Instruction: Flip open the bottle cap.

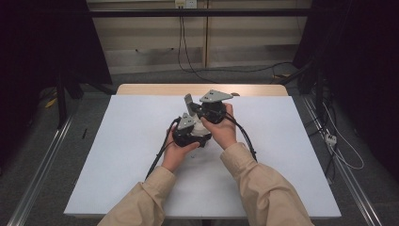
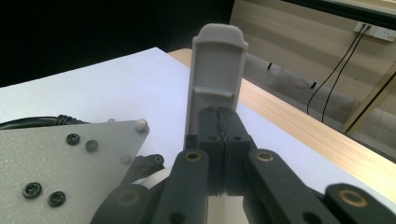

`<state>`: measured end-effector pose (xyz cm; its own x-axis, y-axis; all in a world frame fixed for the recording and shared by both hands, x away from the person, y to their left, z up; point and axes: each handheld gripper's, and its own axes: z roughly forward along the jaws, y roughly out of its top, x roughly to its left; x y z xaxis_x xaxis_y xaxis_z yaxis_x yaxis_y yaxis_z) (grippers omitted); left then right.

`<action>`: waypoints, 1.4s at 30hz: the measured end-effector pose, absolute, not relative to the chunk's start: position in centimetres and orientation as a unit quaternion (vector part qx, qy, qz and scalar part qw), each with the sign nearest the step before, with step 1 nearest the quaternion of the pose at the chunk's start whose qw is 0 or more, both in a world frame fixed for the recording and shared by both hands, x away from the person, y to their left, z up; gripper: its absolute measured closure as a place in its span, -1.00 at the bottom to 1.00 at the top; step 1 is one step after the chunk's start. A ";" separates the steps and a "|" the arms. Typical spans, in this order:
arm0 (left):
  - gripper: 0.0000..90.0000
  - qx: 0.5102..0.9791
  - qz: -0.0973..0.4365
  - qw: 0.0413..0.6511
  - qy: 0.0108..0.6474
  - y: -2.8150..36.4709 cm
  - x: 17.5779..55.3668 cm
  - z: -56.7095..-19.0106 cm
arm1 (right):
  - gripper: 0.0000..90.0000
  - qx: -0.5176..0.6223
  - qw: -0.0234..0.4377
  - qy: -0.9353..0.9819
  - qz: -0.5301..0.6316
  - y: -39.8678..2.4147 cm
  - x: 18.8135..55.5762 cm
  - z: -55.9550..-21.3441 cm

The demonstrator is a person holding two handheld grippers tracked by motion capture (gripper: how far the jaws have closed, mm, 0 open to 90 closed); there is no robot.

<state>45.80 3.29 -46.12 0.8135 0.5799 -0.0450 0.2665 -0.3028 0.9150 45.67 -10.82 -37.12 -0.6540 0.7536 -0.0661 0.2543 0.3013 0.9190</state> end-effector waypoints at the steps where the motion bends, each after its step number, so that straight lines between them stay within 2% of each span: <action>1: -0.59 0.793 0.149 0.527 0.267 3.3 45.8 -46.1 | 0.98 0.329 0.254 0.766 0.491 -10.8 45.7 -37.1; 42: -0.59 0.792 0.148 0.528 0.269 3.3 45.8 -46.1 | 0.99 0.332 0.245 0.768 0.489 -10.4 46.5 -37.1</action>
